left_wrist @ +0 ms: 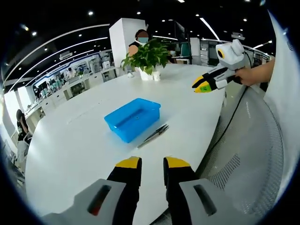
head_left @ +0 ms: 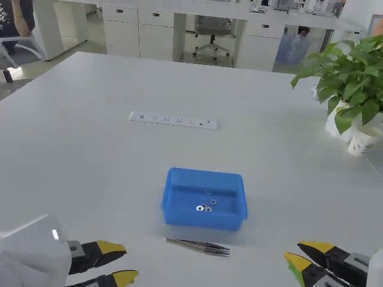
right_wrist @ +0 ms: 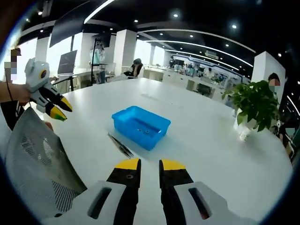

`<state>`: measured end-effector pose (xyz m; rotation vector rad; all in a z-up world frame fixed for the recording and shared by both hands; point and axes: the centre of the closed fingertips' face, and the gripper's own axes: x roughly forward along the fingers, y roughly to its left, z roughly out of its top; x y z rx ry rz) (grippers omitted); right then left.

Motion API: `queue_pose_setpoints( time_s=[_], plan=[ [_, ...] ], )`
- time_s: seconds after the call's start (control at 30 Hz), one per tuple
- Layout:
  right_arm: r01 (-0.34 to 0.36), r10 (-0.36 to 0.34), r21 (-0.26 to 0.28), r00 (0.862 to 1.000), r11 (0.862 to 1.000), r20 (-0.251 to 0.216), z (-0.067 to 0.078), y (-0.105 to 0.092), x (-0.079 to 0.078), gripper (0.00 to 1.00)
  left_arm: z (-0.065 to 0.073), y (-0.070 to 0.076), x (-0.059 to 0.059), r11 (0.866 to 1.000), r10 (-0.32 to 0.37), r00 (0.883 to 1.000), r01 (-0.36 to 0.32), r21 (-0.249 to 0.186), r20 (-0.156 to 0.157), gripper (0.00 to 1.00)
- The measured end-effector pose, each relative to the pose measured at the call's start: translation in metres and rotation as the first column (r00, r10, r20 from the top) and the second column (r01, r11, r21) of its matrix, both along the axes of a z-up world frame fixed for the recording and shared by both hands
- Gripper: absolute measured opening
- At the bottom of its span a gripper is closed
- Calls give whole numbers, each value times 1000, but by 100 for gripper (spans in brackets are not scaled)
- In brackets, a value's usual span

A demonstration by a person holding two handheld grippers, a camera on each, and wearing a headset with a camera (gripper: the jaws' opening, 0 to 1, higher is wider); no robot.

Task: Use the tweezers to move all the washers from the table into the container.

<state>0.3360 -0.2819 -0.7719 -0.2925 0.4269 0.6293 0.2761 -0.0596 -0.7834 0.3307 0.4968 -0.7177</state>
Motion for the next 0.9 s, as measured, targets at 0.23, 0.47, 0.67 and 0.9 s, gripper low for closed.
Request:
queue_pose_setpoints(
  time_s=[0.23,0.47,0.67,0.9],
  plan=[
    [13,-14,21,1000,1000,20,15,-3,-7,18,1,3,-13,1000,24,1000,-24,3,-11,25],
    [24,-25,37,999,999,22,17,-3,-20,18,2,-7,-21,999,43,999,-43,-24,-9,26],
    [23,-23,49,1000,999,7,16,-2,-24,20,7,-12,-19,998,45,999,-46,-41,-2,28],
    [-4,5,44,1000,999,-4,13,4,-28,23,18,-9,-13,991,78,997,-77,-106,3,37]
  ],
)
